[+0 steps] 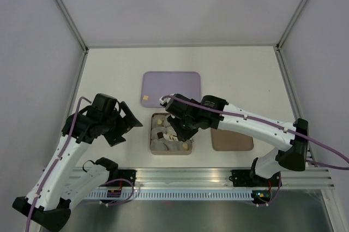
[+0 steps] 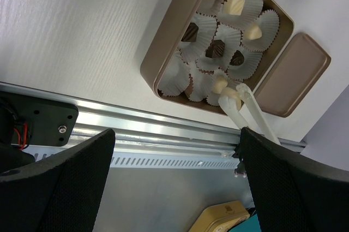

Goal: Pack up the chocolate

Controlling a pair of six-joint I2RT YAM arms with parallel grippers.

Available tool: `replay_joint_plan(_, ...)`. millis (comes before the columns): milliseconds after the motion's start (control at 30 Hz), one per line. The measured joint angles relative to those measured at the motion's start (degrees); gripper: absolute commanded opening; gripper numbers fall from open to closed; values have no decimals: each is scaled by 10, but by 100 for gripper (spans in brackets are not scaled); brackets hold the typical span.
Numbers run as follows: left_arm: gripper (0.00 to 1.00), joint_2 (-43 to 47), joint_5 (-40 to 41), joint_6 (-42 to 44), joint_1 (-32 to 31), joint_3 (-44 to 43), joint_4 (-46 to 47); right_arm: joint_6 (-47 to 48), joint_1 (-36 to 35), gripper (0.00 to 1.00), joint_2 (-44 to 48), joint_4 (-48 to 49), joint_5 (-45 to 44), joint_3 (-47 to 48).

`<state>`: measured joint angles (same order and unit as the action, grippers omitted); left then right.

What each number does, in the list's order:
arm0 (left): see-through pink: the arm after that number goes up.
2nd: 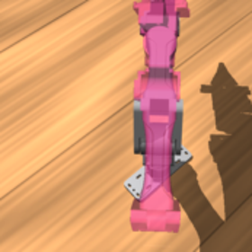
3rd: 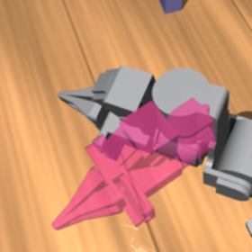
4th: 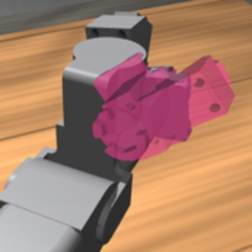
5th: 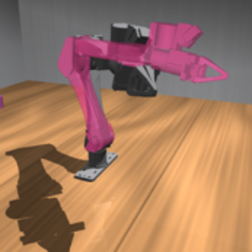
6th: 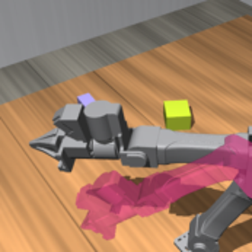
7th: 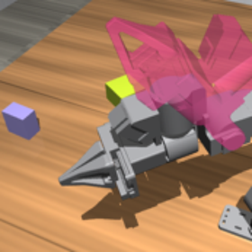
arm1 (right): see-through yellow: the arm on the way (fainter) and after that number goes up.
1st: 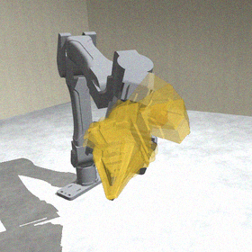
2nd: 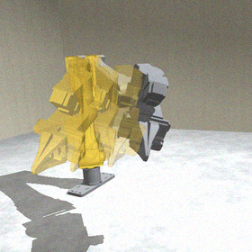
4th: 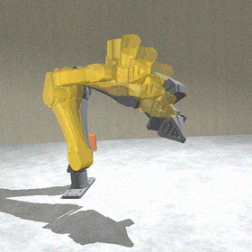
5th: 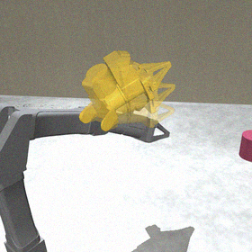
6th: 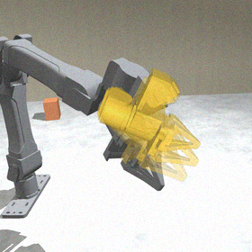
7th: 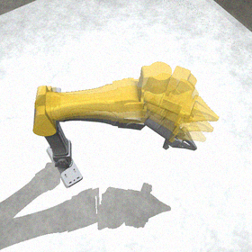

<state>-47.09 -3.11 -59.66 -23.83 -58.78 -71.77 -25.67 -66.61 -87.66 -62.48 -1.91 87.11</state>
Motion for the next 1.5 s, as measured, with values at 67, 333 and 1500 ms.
replay_joint_plan(67,100,5,0,0,0,0,-2,0,-2,15,-8,1,5,-1)
replay_joint_plan(333,100,15,0,-6,0,1,-10,2,-4,15,-33,12,33,-22)
replay_joint_plan(1500,100,22,0,-10,0,1,-28,-55,-4,29,-80,46,-12,-62)
